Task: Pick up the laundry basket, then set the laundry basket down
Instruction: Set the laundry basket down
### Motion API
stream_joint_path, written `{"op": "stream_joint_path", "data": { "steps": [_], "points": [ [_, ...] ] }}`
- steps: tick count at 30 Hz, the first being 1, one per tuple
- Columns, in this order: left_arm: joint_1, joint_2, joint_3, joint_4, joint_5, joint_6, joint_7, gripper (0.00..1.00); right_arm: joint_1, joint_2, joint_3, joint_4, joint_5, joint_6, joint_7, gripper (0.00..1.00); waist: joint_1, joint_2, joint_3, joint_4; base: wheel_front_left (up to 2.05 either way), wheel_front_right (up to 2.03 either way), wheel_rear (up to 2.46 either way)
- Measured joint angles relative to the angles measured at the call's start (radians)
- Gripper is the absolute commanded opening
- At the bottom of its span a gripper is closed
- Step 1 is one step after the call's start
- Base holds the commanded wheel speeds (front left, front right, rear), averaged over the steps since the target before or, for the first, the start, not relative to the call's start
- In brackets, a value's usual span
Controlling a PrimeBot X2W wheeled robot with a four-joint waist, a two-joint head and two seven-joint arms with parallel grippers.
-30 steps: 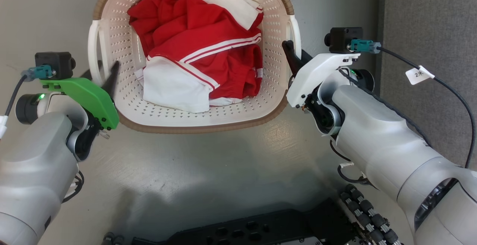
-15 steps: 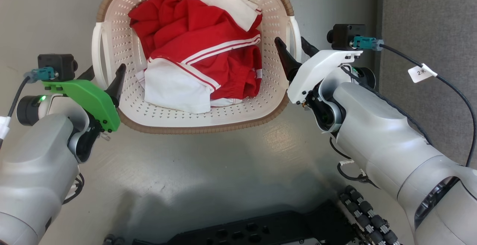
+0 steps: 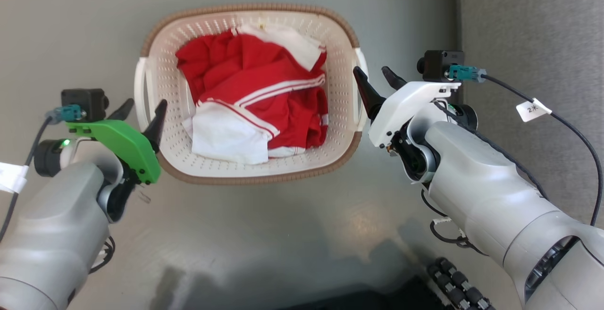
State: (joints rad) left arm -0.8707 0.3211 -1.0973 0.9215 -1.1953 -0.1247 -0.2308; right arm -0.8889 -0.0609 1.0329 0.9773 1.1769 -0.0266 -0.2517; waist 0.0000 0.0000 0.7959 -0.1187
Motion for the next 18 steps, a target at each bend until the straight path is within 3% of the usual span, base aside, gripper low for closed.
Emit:
{"op": "stream_joint_path", "data": {
  "steps": [18],
  "points": [
    [0.045, -0.021, -0.001, -0.065, 0.003, 0.0, -0.018, 1.0, 0.067, 0.0, -0.108, 0.007, -0.101, 0.028, 0.0, 1.0, -0.0001, 0.0001, -0.247, 0.001, 0.0, 0.0, 0.0]
  ]
}}
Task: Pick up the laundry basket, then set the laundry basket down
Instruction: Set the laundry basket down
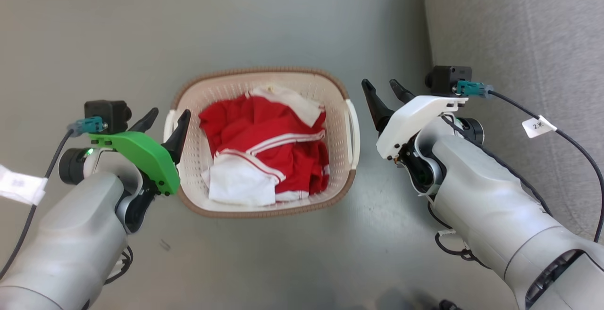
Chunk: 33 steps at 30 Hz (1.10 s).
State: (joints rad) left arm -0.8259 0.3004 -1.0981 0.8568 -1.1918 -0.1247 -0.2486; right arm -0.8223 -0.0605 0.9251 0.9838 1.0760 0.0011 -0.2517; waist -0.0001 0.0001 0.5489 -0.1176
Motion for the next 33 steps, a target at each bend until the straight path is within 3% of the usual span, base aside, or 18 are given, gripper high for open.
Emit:
{"op": "stream_joint_path", "data": {
  "steps": [14, 33],
  "points": [
    [0.093, 0.009, 0.214, -0.072, 0.051, 0.0, 0.0, 1.0, 0.095, -0.053, -0.135, -0.106, -0.172, -0.012, 0.0, 1.0, 0.0, 0.0, -0.201, -0.007, 0.0, 0.0, 0.0],
    [0.301, 0.009, 0.462, -0.224, 0.219, 0.016, 0.0, 1.0, 0.33, -0.134, -0.332, -0.381, -0.397, -0.083, 0.0, 1.0, -0.0001, 0.0, -0.454, -0.003, 0.0, 0.0, 0.0]
  ]
}}
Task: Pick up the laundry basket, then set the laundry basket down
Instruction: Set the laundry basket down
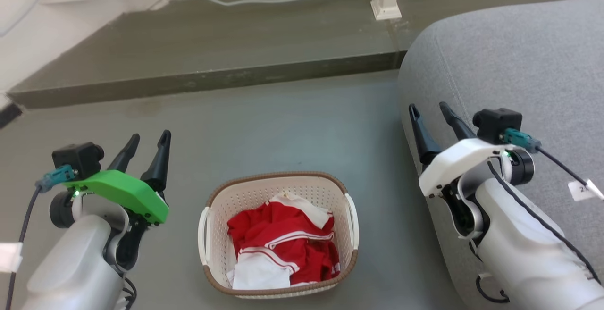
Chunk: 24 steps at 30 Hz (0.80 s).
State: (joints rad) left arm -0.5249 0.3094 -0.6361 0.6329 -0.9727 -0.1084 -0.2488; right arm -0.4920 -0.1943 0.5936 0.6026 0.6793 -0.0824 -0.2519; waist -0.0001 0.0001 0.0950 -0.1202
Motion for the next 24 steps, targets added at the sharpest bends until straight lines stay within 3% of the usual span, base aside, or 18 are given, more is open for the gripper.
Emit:
{"op": "stream_joint_path", "data": {
  "steps": [5, 24],
  "points": [
    [0.068, -0.013, 0.074, -0.077, 0.017, 0.0, 0.0, 1.0, 0.076, -0.002, -0.037, -0.071, -0.041, -0.01, 0.0, 1.0, 0.0, 0.0, -0.035, 0.008, 0.0, 0.0, 0.0],
    [0.273, -0.012, 0.246, -0.271, 0.259, 0.022, 0.0, 1.0, 0.267, -0.007, -0.169, -0.267, -0.197, -0.033, 0.0, 1.0, 0.0, 0.0, -0.059, 0.013, 0.0, 0.0, 0.0]
  ]
}}
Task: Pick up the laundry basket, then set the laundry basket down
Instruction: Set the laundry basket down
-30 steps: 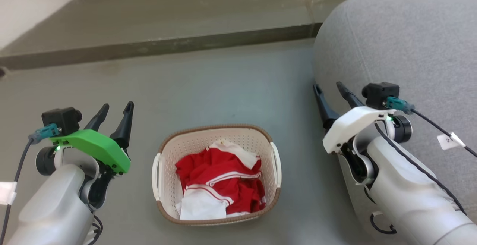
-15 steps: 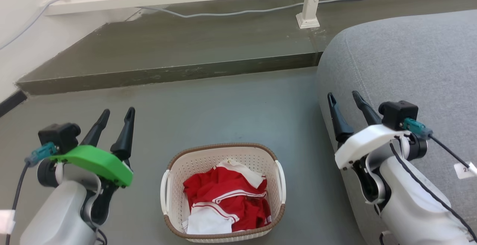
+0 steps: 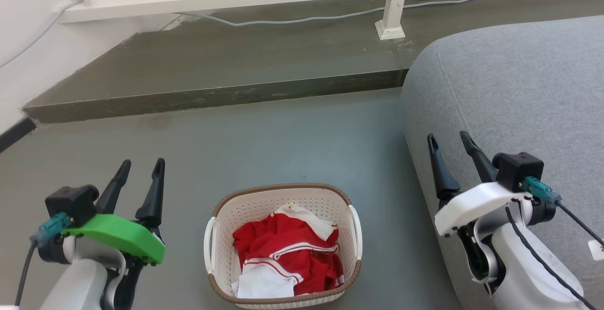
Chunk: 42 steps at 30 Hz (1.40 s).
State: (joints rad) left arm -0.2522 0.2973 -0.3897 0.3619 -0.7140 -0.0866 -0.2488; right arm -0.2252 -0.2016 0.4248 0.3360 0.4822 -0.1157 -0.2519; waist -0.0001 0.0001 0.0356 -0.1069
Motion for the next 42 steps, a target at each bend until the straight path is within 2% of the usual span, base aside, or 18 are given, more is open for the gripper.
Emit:
{"op": "stream_joint_path", "data": {
  "steps": [21, 42],
  "points": [
    [0.116, -0.061, 0.082, -0.084, 0.108, -0.002, 0.0, 1.0, 0.091, 0.022, -0.049, -0.071, -0.063, 0.001, 0.0, 1.0, 0.0, 0.0, -0.009, 0.001, 0.0, 0.0, 0.0],
    [0.156, -0.094, 0.135, -0.112, 0.151, -0.016, 0.0, 1.0, 0.123, 0.045, -0.078, -0.093, -0.106, 0.014, 0.0, 1.0, 0.0001, 0.0, -0.005, -0.002, 0.0, 0.0, 0.0]
  ]
}}
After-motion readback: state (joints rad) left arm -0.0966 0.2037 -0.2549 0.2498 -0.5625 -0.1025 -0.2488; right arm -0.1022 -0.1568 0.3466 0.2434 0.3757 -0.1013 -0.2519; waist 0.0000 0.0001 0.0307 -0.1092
